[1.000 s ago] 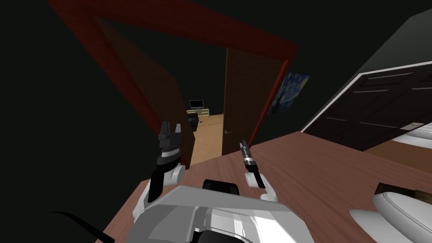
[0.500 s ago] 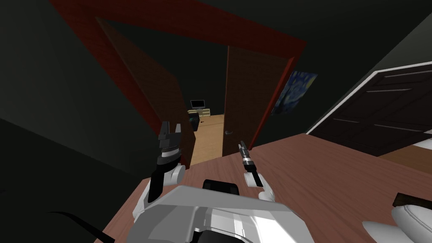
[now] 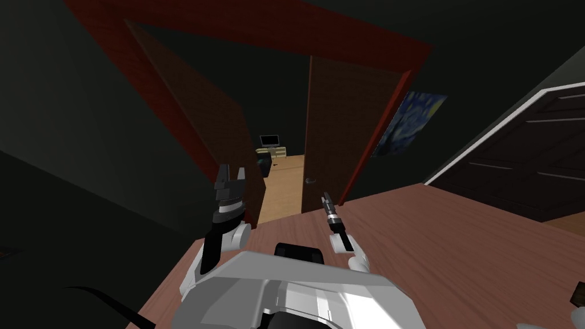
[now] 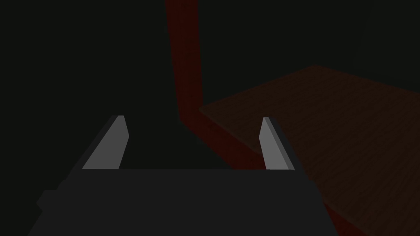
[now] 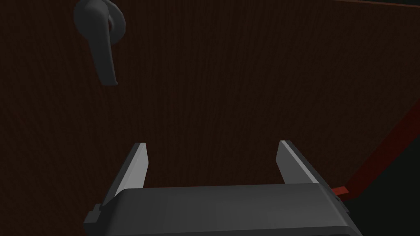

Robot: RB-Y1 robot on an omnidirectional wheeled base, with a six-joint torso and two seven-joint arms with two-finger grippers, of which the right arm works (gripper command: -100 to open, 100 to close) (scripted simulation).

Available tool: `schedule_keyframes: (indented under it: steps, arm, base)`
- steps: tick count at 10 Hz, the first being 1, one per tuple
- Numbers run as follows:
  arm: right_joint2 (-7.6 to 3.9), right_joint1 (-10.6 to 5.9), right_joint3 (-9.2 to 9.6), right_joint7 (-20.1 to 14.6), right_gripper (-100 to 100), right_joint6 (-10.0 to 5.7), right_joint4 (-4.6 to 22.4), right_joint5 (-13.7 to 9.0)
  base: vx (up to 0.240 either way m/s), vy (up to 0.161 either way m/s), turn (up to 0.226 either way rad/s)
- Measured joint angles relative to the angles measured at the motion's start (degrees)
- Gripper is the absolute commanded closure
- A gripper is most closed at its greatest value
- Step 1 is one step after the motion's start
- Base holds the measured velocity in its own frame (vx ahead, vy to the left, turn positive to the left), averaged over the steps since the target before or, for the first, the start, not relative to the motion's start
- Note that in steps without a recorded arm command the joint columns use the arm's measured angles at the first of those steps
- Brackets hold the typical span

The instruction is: Push the door open

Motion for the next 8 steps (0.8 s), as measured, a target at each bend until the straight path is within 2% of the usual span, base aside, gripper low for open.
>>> schedule_keyframes:
  steps: [4, 7, 8]
  arm:
    - [-0.01, -2.58, 0.43, -0.42, -100, -0.75, 5.79, -0.02]
    - [-0.27, -3.57, 0.73, -0.94, -100, -0.86, 8.55, -0.02]
    - [-0.26, -4.41, 0.78, -1.0, -100, -1.23, 10.21, -0.05]
  base:
    - [0.046, -0.04, 0.063]
    - [0.045, -0.03, 0.048]
    - [0.035, -0.027, 0.035]
